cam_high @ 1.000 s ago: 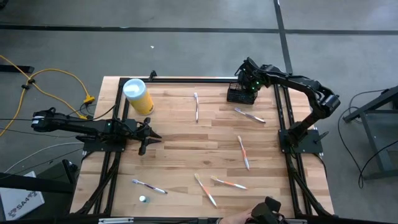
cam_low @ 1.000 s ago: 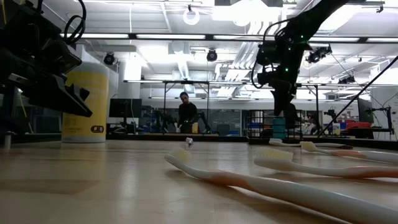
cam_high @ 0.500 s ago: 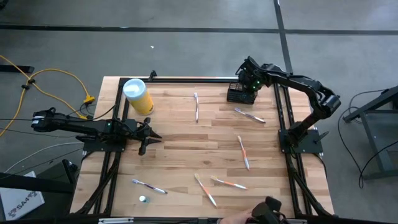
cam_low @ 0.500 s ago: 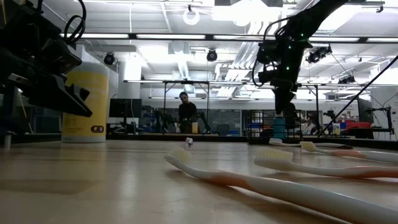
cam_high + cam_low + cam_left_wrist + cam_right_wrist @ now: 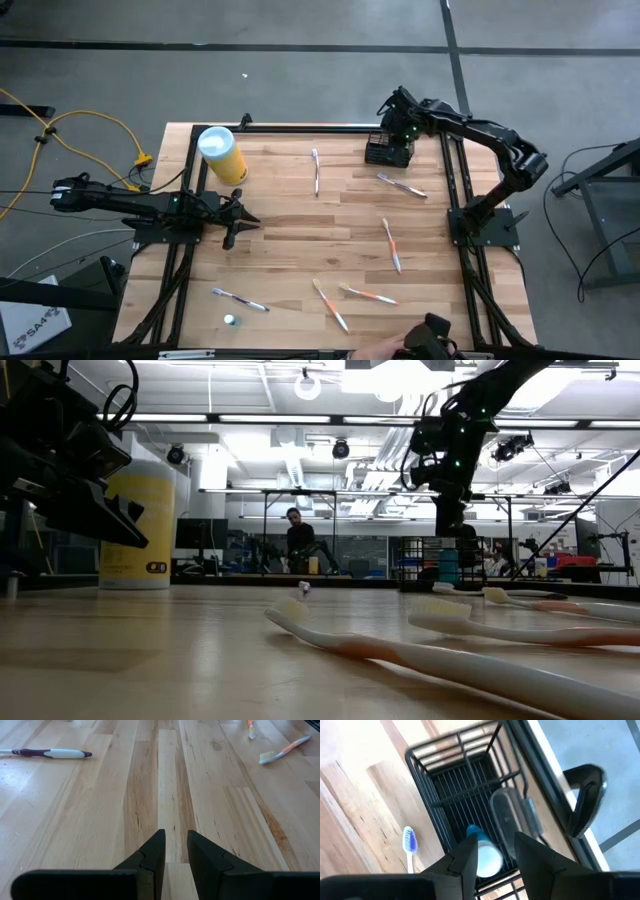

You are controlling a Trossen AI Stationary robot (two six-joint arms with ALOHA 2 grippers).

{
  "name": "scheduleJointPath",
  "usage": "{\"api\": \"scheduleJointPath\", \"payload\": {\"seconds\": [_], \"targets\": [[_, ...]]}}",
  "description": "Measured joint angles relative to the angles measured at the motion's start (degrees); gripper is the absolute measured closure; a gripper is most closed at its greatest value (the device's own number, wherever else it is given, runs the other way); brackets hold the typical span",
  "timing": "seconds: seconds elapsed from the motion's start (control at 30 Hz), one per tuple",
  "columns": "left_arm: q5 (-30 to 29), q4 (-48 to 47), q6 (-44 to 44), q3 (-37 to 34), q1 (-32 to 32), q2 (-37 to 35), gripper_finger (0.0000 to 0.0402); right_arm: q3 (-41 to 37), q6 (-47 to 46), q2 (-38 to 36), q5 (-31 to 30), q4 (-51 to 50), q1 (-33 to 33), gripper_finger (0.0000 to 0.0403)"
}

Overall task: Pick & Place toothbrushing station
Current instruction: Put the blue mouthwash into the black wire organizer

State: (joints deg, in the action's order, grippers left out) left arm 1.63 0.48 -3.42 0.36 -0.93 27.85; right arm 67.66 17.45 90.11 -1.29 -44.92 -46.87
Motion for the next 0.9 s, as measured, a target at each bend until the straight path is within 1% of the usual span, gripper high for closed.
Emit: {"api": "scheduleJointPath", "payload": {"seconds": [0.3,0.4,0.53,0.7,0.9], "targets": [[0.0,0.0,0.0,0.0,0.0,0.0,0.0325,5.2,-1.7,0.0,0.2,-7.7,1.3,0.0283],[0.0,0.0,0.0,0.0,0.0,0.0,0.0325,5.5,-4.1,-0.1,3.3,-11.0,2.9,0.0283],[0.0,0.0,0.0,0.0,0.0,0.0,0.0325,5.5,-7.1,-0.1,7.7,-13.4,6.3,0.0283],[0.0,0.0,0.0,0.0,0.0,0.0,0.0325,5.5,-8.1,-1.3,7.3,-13.5,12.0,0.0283],[0.0,0.0,0.0,0.0,0.0,0.0,0.0325,5.5,-10.9,-6.3,8.0,-12.6,17.9,0.0283]]}}
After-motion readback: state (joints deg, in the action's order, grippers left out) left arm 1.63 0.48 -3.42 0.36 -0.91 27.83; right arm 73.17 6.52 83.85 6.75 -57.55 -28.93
